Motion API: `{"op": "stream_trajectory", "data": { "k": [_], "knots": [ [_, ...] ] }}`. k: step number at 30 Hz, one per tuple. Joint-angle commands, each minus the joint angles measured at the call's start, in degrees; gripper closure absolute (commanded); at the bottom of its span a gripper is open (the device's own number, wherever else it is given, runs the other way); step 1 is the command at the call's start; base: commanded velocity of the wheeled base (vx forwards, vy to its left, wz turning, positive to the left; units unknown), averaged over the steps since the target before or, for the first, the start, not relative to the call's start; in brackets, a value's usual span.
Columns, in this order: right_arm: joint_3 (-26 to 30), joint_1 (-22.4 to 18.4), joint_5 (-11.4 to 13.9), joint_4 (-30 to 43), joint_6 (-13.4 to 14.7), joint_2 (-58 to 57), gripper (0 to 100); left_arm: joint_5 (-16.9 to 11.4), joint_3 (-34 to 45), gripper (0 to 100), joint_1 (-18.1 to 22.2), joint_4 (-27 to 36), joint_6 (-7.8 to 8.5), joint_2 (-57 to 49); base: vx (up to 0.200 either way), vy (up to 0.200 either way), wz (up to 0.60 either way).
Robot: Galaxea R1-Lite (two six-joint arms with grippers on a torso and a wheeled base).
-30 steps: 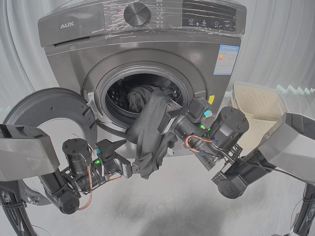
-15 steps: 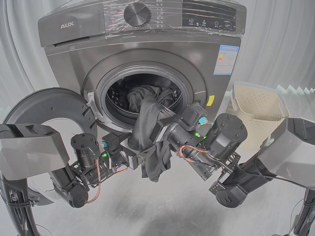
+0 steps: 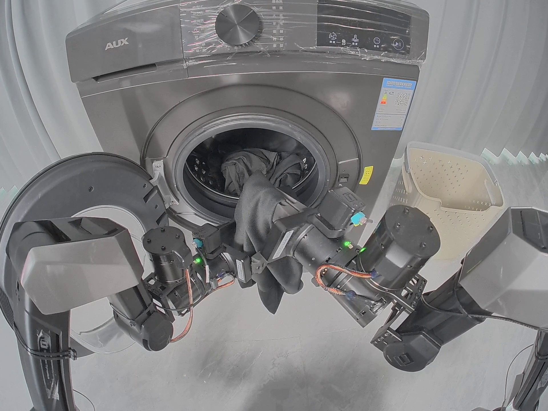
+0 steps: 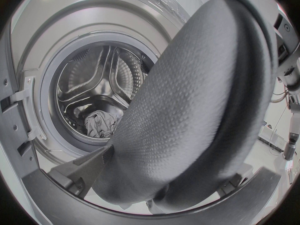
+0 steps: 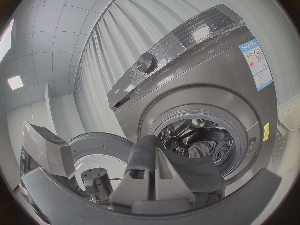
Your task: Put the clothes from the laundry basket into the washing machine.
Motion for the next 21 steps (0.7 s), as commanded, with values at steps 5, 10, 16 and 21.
{"op": "stream_trajectory", "data": {
  "k": [5, 10, 16, 21],
  "knots": [
    [0.9, 0.15, -0.04, -0.21, 0.23, -0.56, 100, 1.37, -2.53, 100, 0.01, -0.08, -0.04, 2.68, 0.0, 0.0, 0.0],
    [5.47, -0.82, 0.66, -0.21, 0.93, -1.96, 100, 1.29, -3.23, 100, 1.15, -0.08, -0.21, 1.8, 0.0, 0.0, 0.0],
    [12.06, -2.31, 0.57, -0.3, 1.11, -1.44, 100, 1.37, -2.09, 100, 1.51, -0.08, -1.88, -2.42, 0.0, 0.0, 0.0],
    [12.85, -2.49, 0.05, -0.3, 1.28, -0.73, 100, 1.2, 1.25, 100, 0.89, -0.08, -2.15, -6.11, 0.0, 0.0, 0.0]
  ]
}}
